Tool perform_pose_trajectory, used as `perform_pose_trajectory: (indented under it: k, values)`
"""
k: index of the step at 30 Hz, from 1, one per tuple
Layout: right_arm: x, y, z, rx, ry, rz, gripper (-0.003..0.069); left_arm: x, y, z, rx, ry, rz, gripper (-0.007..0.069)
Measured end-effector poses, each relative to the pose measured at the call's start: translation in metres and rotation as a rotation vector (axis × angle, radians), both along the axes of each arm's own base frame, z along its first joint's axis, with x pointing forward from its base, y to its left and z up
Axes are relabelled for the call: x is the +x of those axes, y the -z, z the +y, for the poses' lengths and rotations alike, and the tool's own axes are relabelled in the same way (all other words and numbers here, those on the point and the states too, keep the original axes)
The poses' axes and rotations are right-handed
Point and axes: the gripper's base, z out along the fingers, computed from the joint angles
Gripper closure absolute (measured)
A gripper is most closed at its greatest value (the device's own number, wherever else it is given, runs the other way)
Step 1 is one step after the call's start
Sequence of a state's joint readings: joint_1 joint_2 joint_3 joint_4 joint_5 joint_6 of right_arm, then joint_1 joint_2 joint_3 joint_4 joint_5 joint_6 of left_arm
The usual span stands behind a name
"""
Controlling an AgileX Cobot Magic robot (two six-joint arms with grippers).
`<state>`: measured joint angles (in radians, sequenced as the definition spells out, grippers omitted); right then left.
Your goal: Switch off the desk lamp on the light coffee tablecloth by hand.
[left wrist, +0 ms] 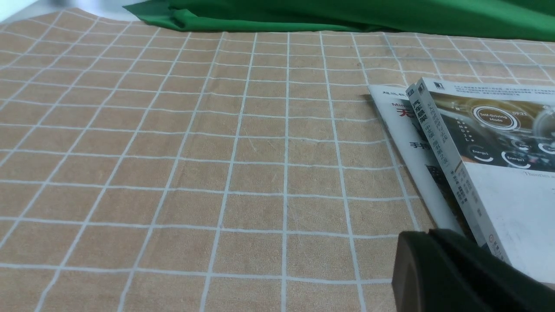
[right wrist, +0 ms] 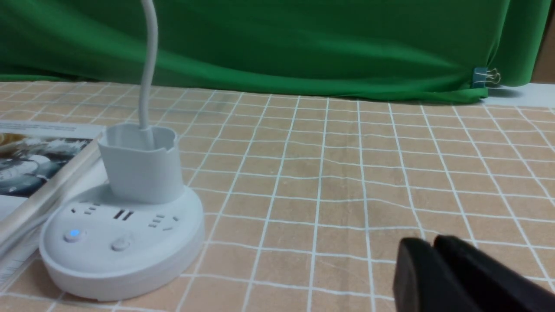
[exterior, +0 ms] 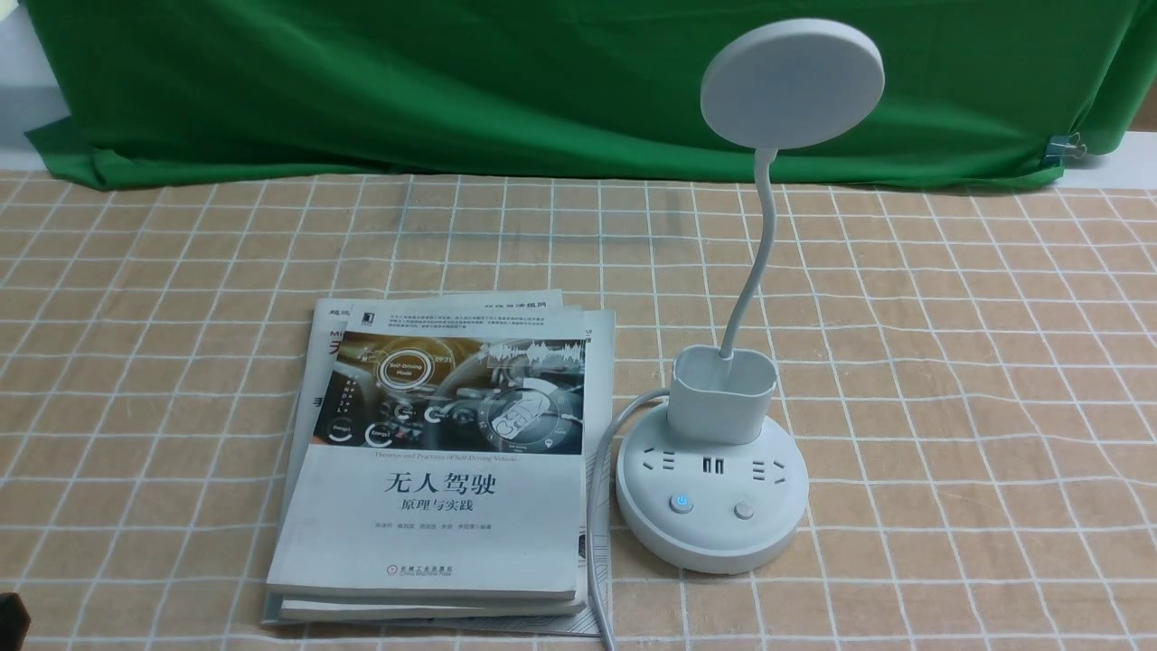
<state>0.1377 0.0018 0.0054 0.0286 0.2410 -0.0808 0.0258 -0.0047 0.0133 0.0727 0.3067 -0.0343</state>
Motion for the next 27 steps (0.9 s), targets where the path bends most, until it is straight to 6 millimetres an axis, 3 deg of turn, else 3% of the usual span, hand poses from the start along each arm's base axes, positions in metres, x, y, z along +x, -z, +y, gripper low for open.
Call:
perform_pose_trajectory:
  k: [27]
  values:
    - [0.0000,0.0002,0.0000,0.000,0.000,0.003,0.0537,0.0000,0.0000,0.0000,0.000,0.000,0.000,0.0620]
